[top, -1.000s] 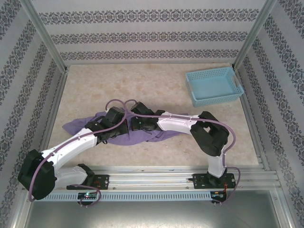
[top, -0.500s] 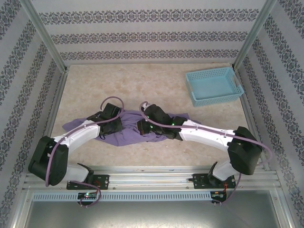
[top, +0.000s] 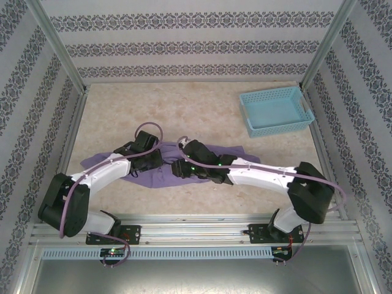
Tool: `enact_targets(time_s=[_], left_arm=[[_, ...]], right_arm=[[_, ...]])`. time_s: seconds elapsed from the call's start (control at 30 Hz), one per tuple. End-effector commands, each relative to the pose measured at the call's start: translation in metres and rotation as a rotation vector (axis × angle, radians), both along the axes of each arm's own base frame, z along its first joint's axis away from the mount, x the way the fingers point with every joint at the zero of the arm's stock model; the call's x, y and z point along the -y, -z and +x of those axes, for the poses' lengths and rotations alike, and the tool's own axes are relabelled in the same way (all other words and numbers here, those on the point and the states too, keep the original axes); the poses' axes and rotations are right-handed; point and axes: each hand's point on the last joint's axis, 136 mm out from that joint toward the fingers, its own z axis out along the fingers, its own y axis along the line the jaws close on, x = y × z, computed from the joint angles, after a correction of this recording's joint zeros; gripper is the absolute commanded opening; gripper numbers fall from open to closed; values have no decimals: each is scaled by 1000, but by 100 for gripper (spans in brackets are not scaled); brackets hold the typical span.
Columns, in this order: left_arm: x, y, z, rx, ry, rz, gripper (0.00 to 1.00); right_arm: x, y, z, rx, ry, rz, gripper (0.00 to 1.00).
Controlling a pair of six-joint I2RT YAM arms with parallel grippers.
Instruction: Fold the inside-out t-shirt
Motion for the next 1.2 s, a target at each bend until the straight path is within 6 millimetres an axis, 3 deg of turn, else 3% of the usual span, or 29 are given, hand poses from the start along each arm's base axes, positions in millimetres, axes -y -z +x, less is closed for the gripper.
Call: enact_targets(time_s=[0.0, 0.1, 0.3, 0.5, 0.7, 0.97, 1.17], left_arm=[[10, -5, -5, 25, 26, -56, 0], [14, -6, -10, 23, 38, -75, 0], [22, -9, -17, 32, 56, -102, 0], [22, -14, -20, 52, 59, -105, 0], [24, -16, -15, 64, 57, -110, 2], [24, -17, -11, 63, 53, -93, 2], [27, -20, -10, 67, 53, -113, 2]], right_arm=[[-10, 7, 10, -12, 30, -10, 42], [-5, 20, 22, -8, 79, -60, 47], [-5, 29, 43, 10, 119, -132, 44], [8, 33, 62, 50, 169, -235, 28], [7, 21, 56, 69, 124, -214, 6], [7, 9, 20, 33, 100, -152, 36], [-5, 35, 9, -86, 141, -146, 38]])
